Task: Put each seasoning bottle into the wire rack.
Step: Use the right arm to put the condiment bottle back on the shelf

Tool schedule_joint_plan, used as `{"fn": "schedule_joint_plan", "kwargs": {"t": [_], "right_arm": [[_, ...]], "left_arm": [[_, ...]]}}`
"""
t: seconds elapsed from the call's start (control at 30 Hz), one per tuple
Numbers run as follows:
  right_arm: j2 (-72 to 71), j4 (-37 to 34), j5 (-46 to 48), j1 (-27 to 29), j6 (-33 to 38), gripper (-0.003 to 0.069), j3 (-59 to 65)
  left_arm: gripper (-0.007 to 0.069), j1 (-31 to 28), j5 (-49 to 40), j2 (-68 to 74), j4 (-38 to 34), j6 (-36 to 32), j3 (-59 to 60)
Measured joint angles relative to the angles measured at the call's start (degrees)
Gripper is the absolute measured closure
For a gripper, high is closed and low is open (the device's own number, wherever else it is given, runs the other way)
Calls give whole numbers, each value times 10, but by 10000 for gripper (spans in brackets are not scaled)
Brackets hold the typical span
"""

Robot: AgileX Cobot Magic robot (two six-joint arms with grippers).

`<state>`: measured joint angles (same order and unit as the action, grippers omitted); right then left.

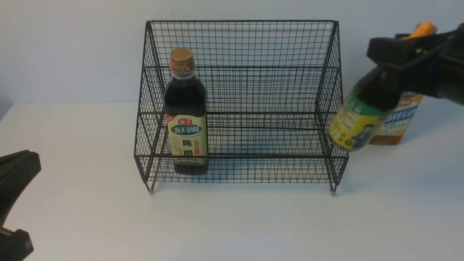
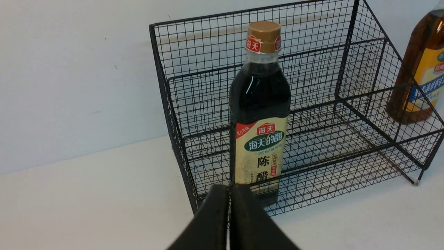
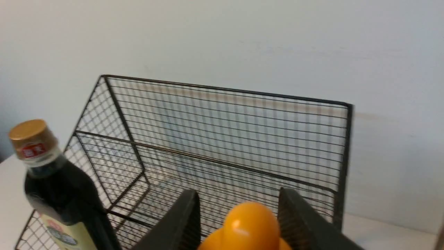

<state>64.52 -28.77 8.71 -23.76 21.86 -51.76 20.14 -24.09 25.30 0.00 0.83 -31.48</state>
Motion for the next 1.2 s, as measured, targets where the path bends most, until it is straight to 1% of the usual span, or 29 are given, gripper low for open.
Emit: {"fn": "schedule_joint_plan", "kwargs": {"t": [0.07, 0.13, 0.33, 0.47, 0.77, 1.0, 1.1, 1.2], "right_arm": [[35, -1, -25, -25, 1, 387, -12], [74, -2, -47, -38, 1, 387, -23], [182, -9, -87, -43, 6, 387, -65], [229, -12, -97, -43, 8, 387, -81], [282, -13, -71, -43, 6, 387, -82], [292, -13, -43, -44, 7, 387, -83], [293, -13, -42, -44, 7, 371, -83], [293, -13, -44, -45, 5, 297, -87]], "left_arm": [[629, 0, 0, 0, 0, 9, 0], [629, 0, 0, 0, 0, 17, 0], [629, 0, 0, 0, 0, 21, 0], [629, 0, 0, 0, 0, 22, 0], [629, 0, -15, 0, 0, 23, 0], [629, 0, -16, 0, 0, 23, 0], [629, 0, -16, 0, 0, 23, 0], [629, 0, -16, 0, 0, 23, 0]]}}
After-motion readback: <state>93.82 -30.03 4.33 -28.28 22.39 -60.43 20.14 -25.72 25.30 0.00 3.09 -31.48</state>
